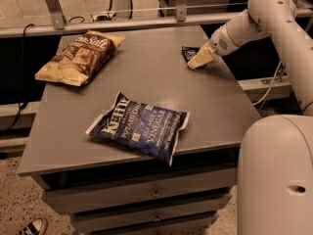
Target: Move rxbar blueberry near blue chip bag
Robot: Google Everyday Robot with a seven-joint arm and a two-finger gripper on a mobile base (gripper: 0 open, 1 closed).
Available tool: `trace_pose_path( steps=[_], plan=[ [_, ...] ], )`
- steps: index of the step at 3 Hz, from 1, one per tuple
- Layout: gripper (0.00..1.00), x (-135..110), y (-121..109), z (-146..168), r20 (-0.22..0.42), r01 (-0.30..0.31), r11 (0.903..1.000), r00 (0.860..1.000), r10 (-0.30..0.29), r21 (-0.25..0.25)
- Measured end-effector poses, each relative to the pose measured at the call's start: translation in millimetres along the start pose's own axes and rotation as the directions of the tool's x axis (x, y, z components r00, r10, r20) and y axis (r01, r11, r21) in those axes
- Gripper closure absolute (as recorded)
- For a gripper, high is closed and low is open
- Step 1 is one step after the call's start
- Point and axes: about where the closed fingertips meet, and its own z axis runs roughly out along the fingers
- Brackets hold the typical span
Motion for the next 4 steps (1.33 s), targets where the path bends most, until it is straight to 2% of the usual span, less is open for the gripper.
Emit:
trace_pose_path(
  steps=[3,4],
  plan=[
    [1.00,-0.9,0.1,-0.8,0.000,0.000,1.0000,1.000,0.000,0.000],
    [0.74,-2.3,0.5,-0.5,-0.001,0.000,1.0000,1.000,0.000,-0.003]
  ],
)
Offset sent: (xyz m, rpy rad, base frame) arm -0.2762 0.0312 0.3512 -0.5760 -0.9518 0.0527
